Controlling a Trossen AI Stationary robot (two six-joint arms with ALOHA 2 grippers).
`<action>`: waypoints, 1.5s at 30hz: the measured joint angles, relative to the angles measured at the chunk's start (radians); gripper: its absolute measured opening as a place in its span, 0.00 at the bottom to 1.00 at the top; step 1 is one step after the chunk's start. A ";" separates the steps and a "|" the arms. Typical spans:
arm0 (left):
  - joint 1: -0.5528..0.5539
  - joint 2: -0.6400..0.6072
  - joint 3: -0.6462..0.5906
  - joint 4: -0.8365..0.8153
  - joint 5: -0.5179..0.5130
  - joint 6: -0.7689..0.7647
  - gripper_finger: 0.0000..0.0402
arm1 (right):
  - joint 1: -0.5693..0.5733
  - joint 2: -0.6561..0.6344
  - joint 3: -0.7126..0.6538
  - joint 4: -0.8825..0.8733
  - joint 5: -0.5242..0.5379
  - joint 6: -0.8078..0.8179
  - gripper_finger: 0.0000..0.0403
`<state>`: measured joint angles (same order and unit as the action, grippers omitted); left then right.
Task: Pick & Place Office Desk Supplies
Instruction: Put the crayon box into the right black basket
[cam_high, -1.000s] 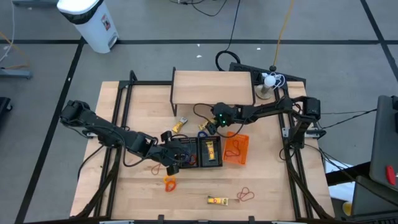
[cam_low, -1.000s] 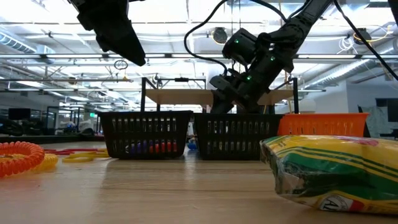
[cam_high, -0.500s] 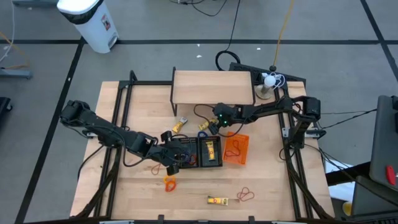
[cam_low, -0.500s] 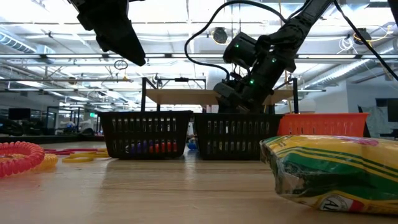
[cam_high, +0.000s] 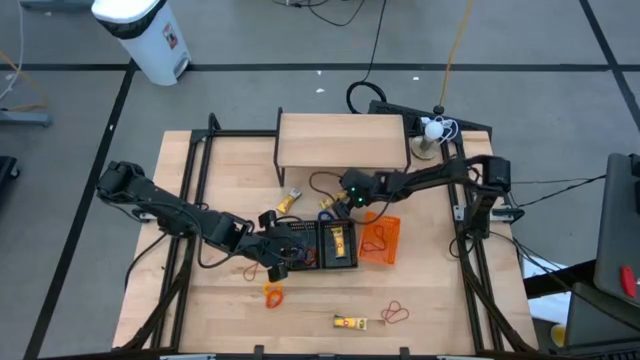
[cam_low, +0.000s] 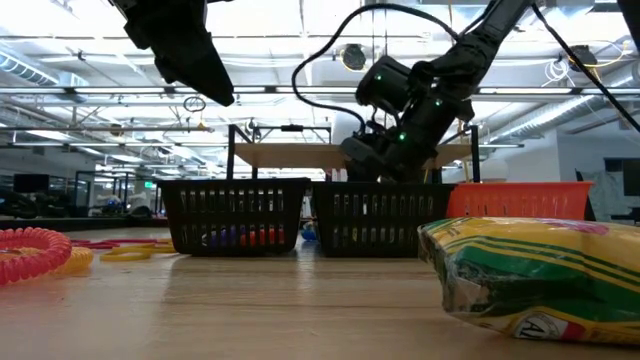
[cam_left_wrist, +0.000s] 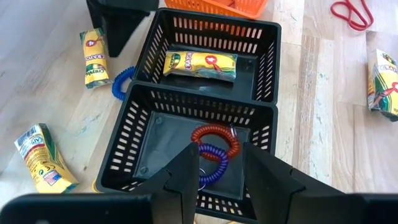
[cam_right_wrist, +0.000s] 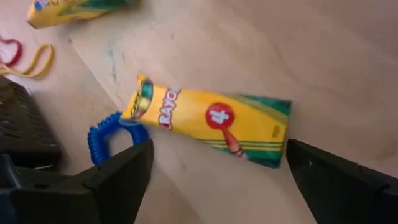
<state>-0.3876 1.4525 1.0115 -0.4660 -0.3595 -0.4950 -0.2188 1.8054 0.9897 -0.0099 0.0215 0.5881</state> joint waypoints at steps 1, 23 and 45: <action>0.000 0.000 0.000 0.000 0.000 0.000 0.30 | 0.004 0.014 0.000 0.011 0.001 0.001 0.89; 0.000 0.000 0.000 0.000 0.000 0.000 0.30 | 0.018 0.060 0.000 0.109 0.032 0.031 0.75; 0.000 0.000 0.000 0.000 0.000 0.001 0.30 | 0.027 0.065 -0.002 0.108 0.105 -0.107 0.00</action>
<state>-0.3874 1.4525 1.0115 -0.4664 -0.3595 -0.4944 -0.1914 1.8706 0.9882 0.0985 0.1268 0.4808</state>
